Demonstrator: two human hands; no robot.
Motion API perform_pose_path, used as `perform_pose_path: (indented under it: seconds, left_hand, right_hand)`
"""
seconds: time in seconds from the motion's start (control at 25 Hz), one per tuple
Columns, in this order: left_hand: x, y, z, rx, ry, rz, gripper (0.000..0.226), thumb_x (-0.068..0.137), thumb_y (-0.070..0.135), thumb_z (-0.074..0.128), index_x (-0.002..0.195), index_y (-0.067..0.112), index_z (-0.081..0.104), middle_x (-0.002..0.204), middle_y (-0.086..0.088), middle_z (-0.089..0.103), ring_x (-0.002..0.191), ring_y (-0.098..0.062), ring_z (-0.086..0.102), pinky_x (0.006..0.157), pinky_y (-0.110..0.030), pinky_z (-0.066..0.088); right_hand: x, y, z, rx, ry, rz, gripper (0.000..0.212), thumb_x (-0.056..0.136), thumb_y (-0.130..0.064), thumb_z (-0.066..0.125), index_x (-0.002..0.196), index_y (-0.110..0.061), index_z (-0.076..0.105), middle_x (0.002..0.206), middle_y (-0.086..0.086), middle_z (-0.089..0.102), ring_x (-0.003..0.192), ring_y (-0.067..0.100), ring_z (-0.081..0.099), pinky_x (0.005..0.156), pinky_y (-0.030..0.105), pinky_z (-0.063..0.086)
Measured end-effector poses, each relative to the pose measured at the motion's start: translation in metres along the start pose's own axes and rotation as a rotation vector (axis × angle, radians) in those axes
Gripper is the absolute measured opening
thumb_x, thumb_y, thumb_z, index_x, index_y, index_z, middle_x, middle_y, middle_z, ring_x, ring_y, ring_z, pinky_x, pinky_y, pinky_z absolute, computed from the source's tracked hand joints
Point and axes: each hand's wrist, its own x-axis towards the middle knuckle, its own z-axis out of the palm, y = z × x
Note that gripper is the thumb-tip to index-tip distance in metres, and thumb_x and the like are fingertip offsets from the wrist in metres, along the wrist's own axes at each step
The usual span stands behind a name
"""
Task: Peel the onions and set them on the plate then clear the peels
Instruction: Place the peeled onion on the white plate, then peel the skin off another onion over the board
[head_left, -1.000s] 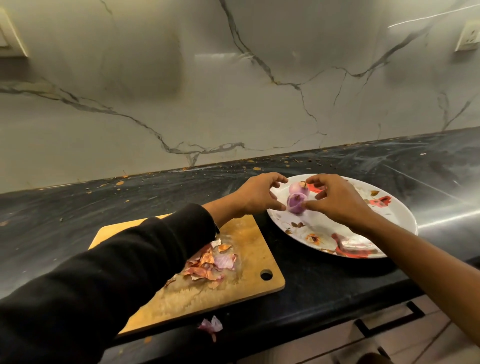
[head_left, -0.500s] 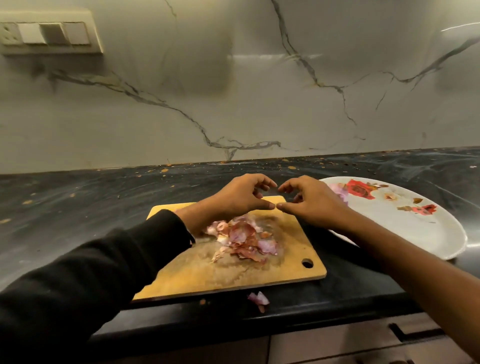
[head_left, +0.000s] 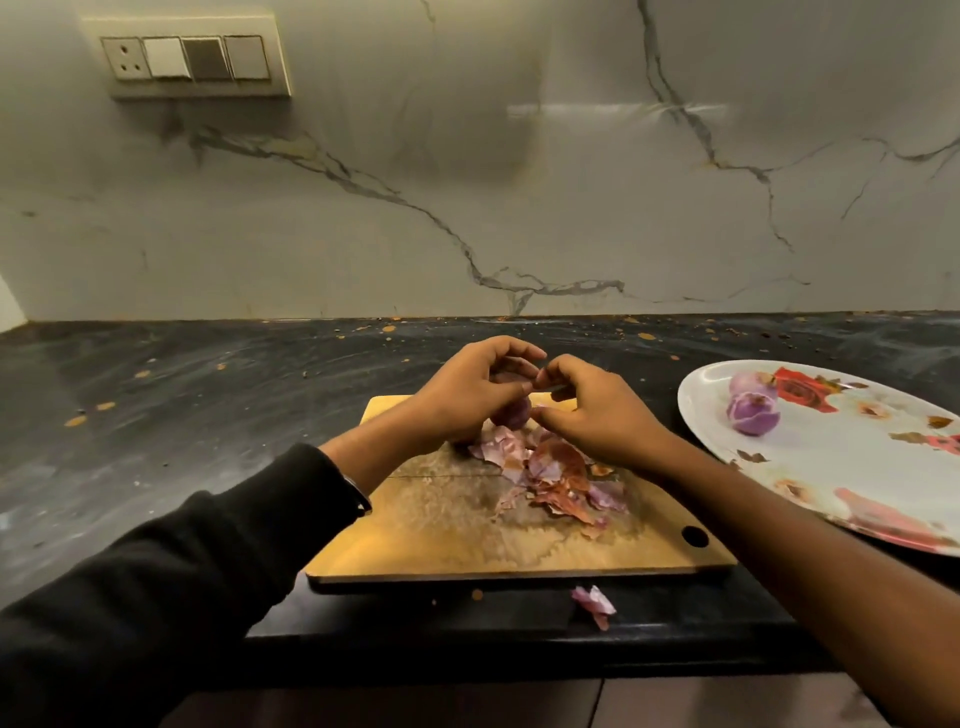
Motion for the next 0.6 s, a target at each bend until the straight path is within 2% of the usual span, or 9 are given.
perform_pose_path:
  seconds: [0.16, 0.28, 0.36, 0.48, 0.6]
  left_hand:
    - [0.003, 0.000, 0.001, -0.099, 0.058, -0.037, 0.028, 0.097, 0.002, 0.057, 0.122, 0.013, 0.060, 0.111, -0.007, 0.068, 0.103, -0.018, 0.069, 0.090, -0.033, 0.058]
    - [0.004, -0.001, 0.001, -0.132, 0.096, -0.040, 0.024, 0.096, 0.007, 0.061, 0.119, 0.014, 0.062, 0.112, -0.006, 0.067, 0.102, -0.018, 0.069, 0.090, -0.036, 0.058]
    - [0.002, 0.000, 0.000, -0.153, 0.129, -0.031, 0.023, 0.096, 0.009, 0.061, 0.118, 0.015, 0.062, 0.112, -0.006, 0.067, 0.102, -0.018, 0.069, 0.088, -0.034, 0.059]
    - [0.001, 0.003, -0.005, -0.223, 0.179, 0.002, 0.021, 0.097, 0.010, 0.058, 0.117, 0.012, 0.063, 0.109, -0.008, 0.069, 0.096, -0.016, 0.070, 0.080, -0.028, 0.059]
    - [-0.003, -0.002, -0.018, -0.039, 0.182, 0.071, 0.019, 0.096, 0.017, 0.062, 0.114, 0.018, 0.065, 0.103, 0.000, 0.070, 0.095, -0.010, 0.068, 0.085, -0.027, 0.057]
  right_hand:
    - [0.009, -0.005, 0.007, 0.198, -0.056, 0.052, 0.050, 0.081, -0.034, 0.081, 0.115, -0.020, 0.048, 0.110, -0.003, 0.065, 0.100, 0.012, 0.066, 0.086, 0.034, 0.058]
    - [0.013, -0.007, 0.014, 0.253, -0.053, 0.054, 0.055, 0.079, -0.026, 0.083, 0.118, -0.023, 0.045, 0.106, -0.006, 0.063, 0.090, 0.009, 0.070, 0.081, 0.033, 0.062]
    - [0.014, -0.004, 0.018, 0.261, -0.040, 0.056, 0.055, 0.079, -0.029, 0.083, 0.121, -0.027, 0.047, 0.107, -0.006, 0.062, 0.086, 0.009, 0.070, 0.075, 0.029, 0.062]
    - [0.013, 0.005, 0.014, 0.254, -0.071, 0.077, 0.053, 0.081, -0.039, 0.081, 0.126, -0.031, 0.054, 0.110, -0.008, 0.063, 0.092, 0.009, 0.069, 0.075, 0.025, 0.060]
    - [0.011, 0.014, 0.010, 0.292, -0.115, 0.075, 0.044, 0.082, -0.034, 0.080, 0.123, -0.029, 0.064, 0.112, -0.010, 0.066, 0.099, 0.008, 0.066, 0.078, 0.021, 0.057]
